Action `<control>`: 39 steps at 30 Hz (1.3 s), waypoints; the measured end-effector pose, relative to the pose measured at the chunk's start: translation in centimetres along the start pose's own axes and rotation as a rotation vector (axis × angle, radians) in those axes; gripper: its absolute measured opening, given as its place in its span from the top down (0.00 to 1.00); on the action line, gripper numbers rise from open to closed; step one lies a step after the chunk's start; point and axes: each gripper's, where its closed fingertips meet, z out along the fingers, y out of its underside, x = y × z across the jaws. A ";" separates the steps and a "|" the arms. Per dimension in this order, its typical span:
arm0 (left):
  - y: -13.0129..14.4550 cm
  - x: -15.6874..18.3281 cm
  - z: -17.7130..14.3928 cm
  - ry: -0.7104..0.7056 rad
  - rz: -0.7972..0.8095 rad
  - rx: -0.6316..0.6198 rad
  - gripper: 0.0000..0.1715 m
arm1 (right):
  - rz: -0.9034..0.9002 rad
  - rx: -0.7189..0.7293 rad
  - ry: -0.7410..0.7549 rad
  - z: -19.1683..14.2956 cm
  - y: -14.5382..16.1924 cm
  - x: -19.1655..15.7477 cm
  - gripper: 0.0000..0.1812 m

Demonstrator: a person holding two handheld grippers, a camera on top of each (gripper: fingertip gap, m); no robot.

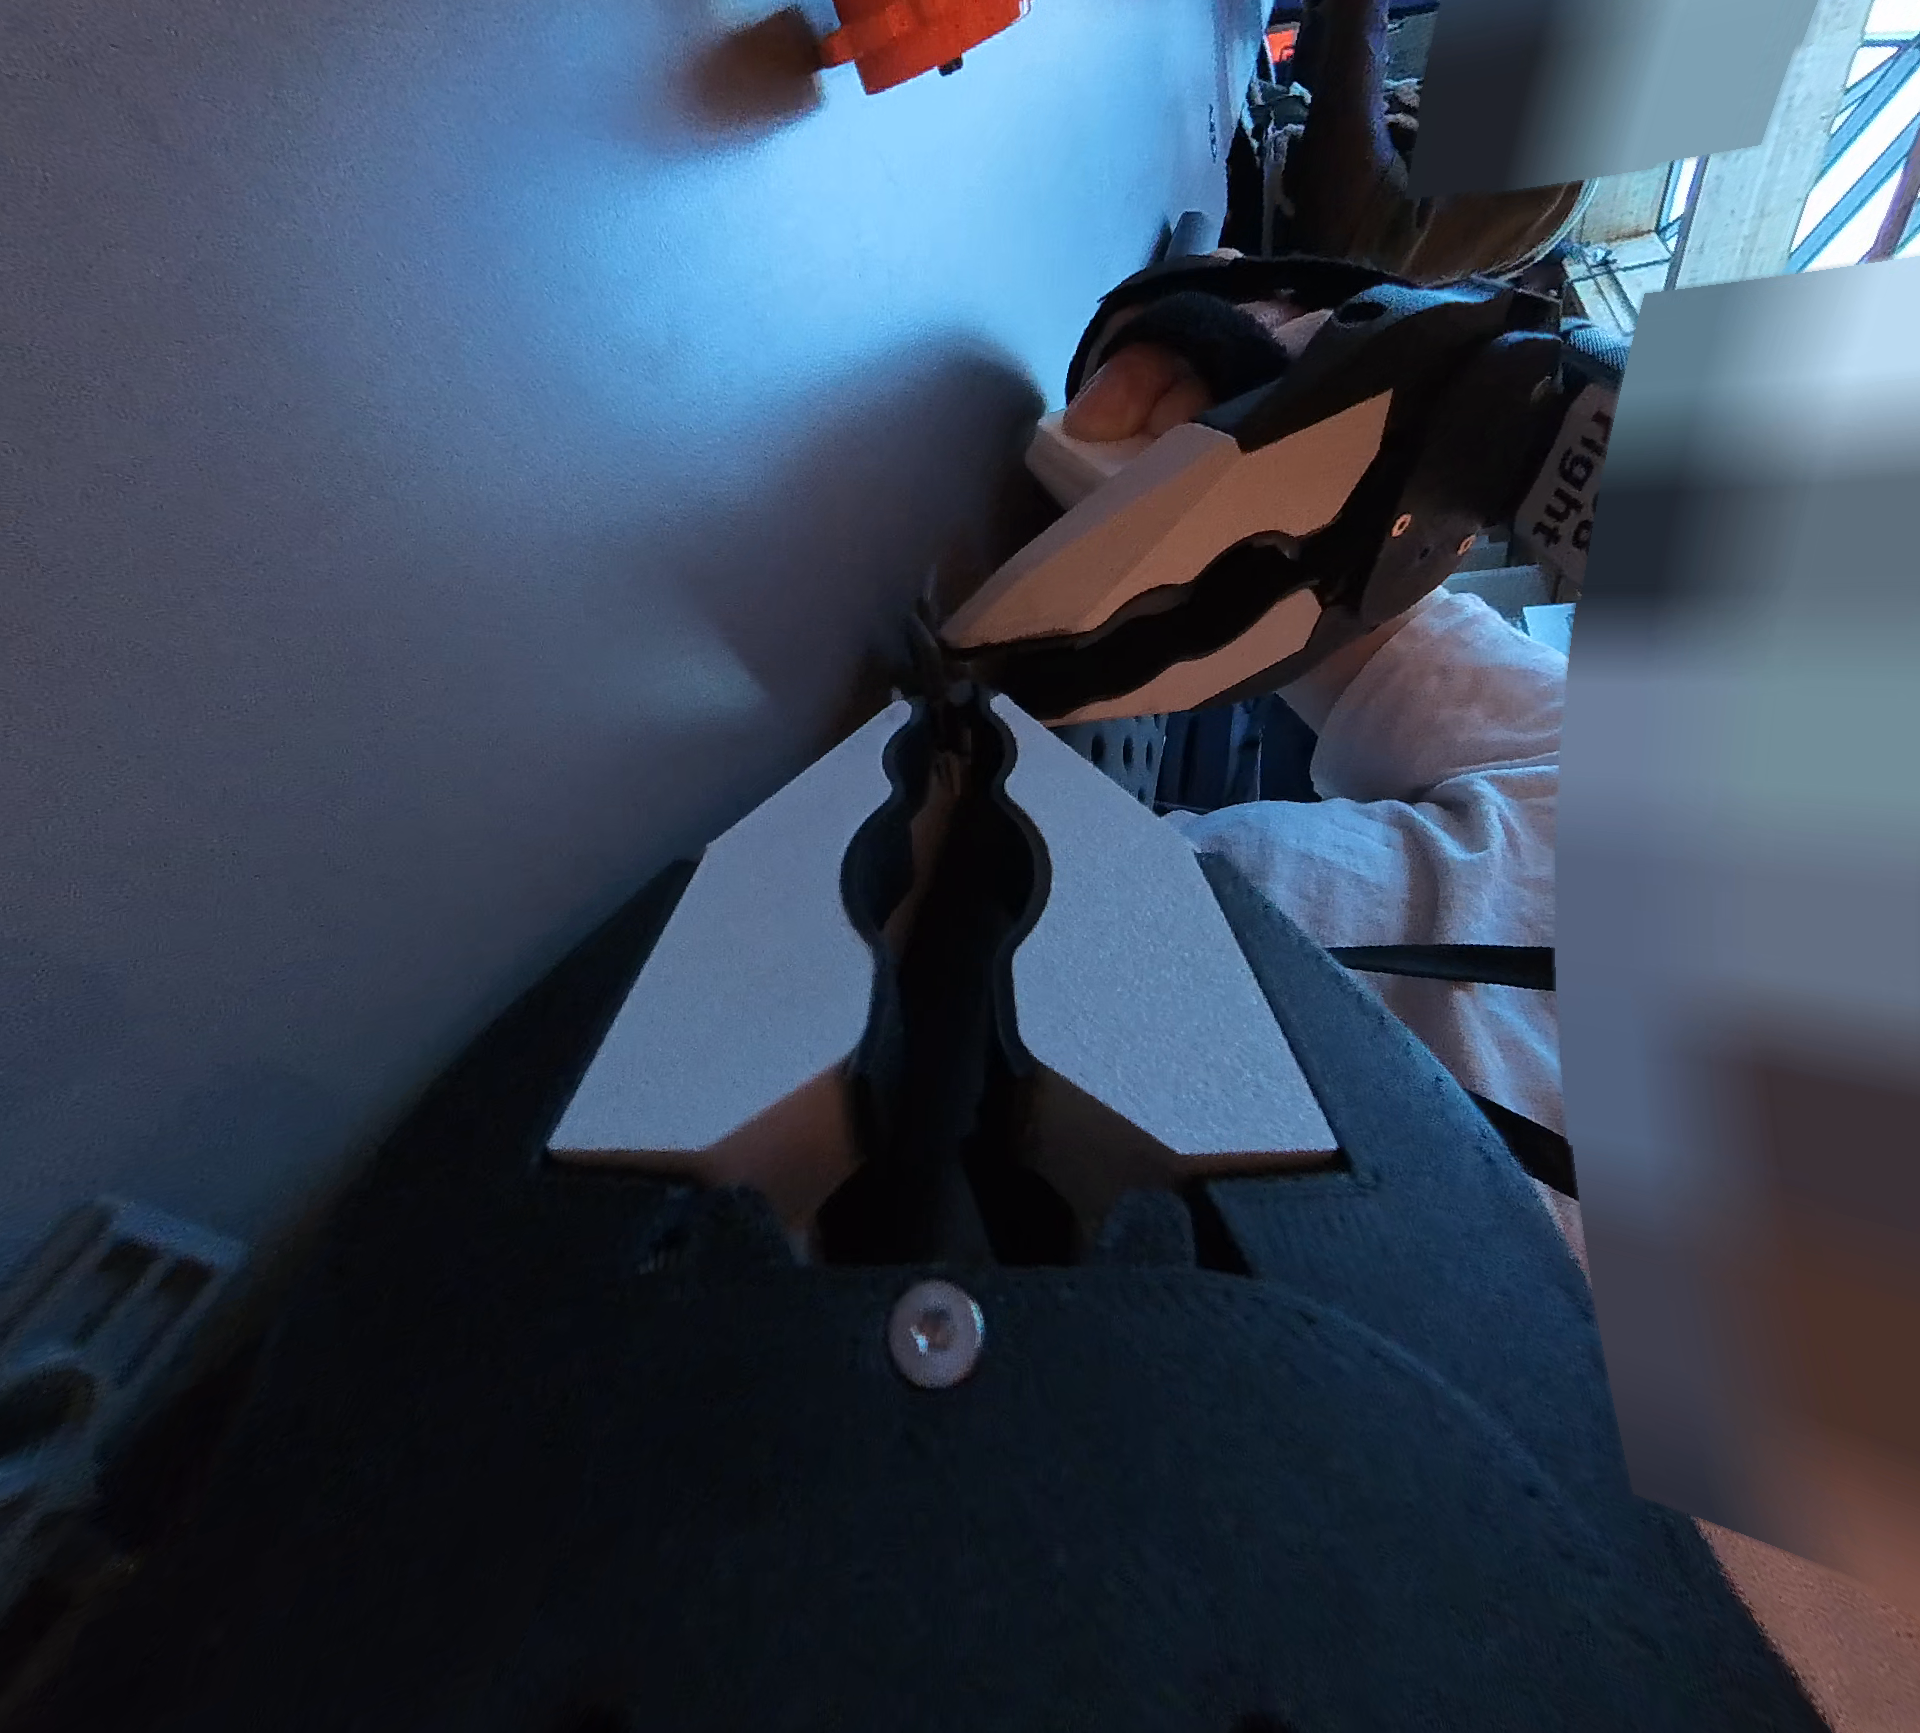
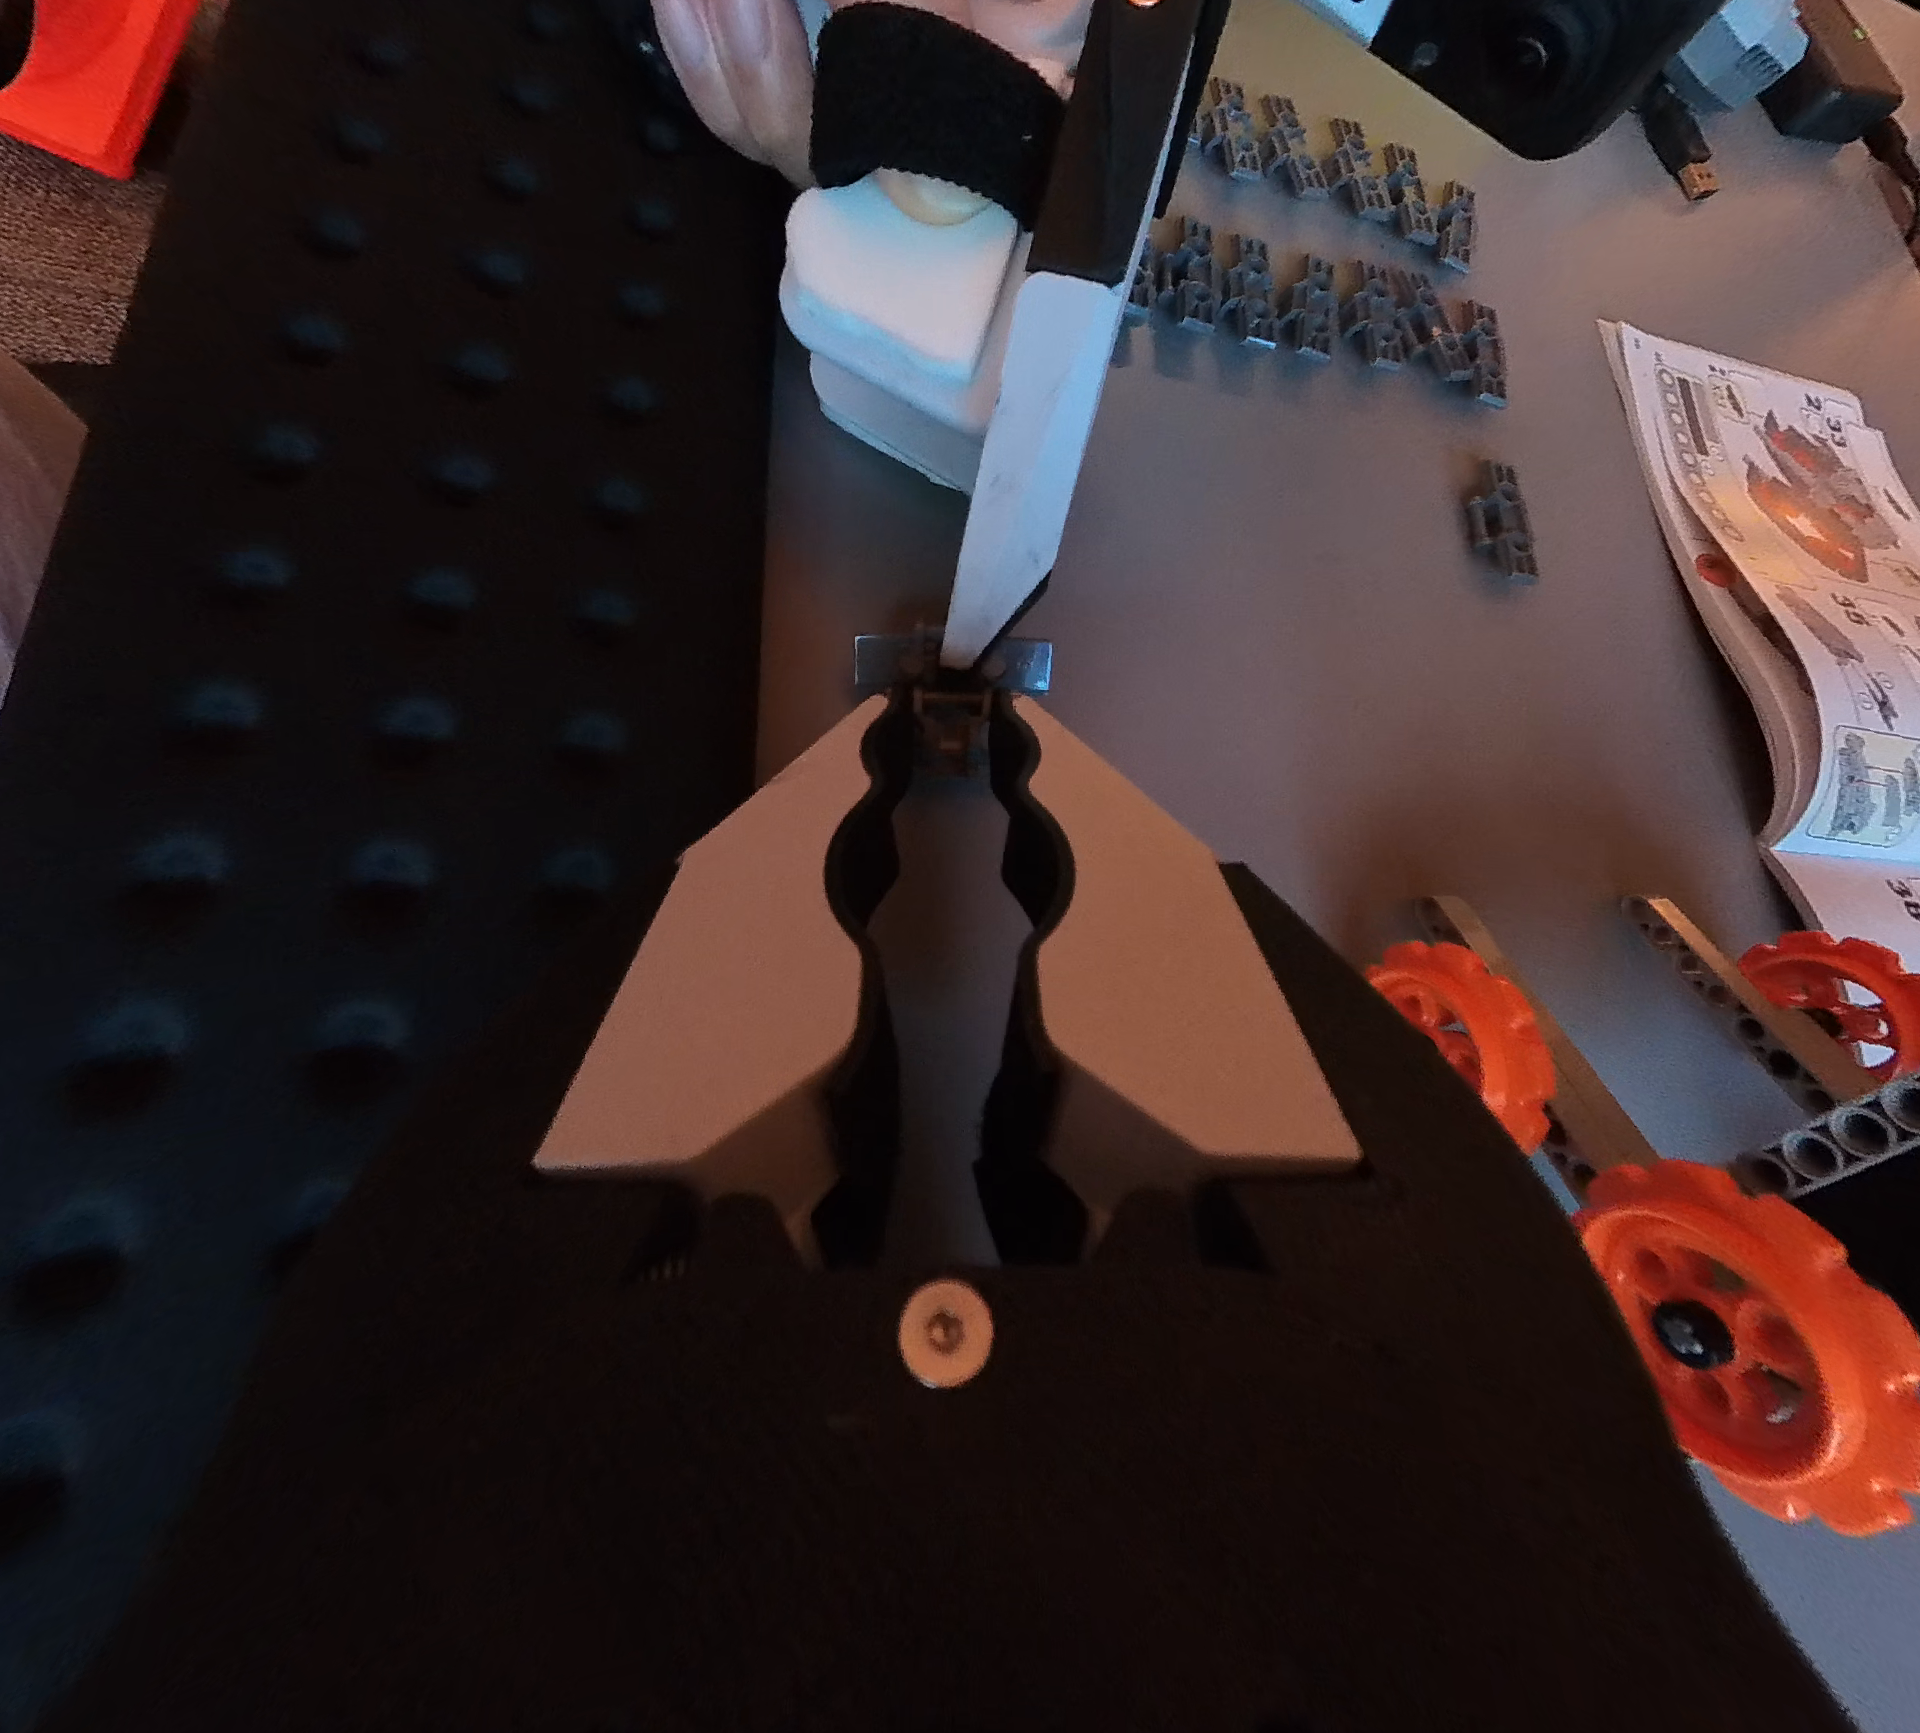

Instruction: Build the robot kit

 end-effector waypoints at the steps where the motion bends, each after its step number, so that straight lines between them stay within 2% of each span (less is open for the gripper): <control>1: 0.0 0.0 0.0 -0.002 0.006 0.001 0.97 | -0.006 0.000 0.002 0.0 0.0 0.0 0.92; 11: -0.3 0.6 -0.5 -0.008 0.084 0.058 0.97 | -0.110 -0.007 0.110 -0.1 -0.7 0.4 0.92; 24: -0.7 1.2 -1.1 0.076 0.041 0.091 0.97 | -0.207 0.012 0.211 -0.3 -1.6 0.8 0.93; 39: -0.4 0.6 -0.9 -0.055 0.154 0.098 0.97 | -0.101 0.023 0.106 0.2 -1.1 0.6 0.93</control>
